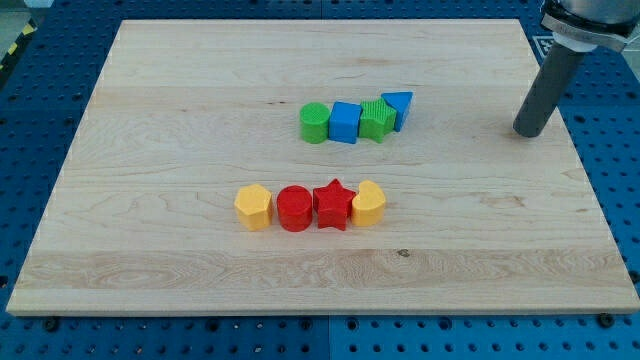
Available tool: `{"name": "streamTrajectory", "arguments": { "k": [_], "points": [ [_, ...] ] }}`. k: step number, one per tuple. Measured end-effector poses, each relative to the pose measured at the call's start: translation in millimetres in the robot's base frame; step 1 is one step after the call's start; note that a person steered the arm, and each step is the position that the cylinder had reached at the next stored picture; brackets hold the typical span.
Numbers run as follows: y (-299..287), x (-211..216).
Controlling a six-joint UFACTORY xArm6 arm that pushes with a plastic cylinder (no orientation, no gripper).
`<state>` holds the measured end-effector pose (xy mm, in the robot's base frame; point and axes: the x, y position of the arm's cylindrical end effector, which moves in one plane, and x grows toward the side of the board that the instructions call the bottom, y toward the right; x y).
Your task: Nudge the blue triangle up a bit
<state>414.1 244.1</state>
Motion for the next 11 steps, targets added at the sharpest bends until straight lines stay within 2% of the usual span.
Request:
{"name": "streamTrajectory", "arguments": {
  "k": [3,5,8,11],
  "points": [
    [-51.8,0.4],
    [-93.4,-29.4],
    [-131.3,-29.4],
    [-124.4,-29.6]
  ]
}}
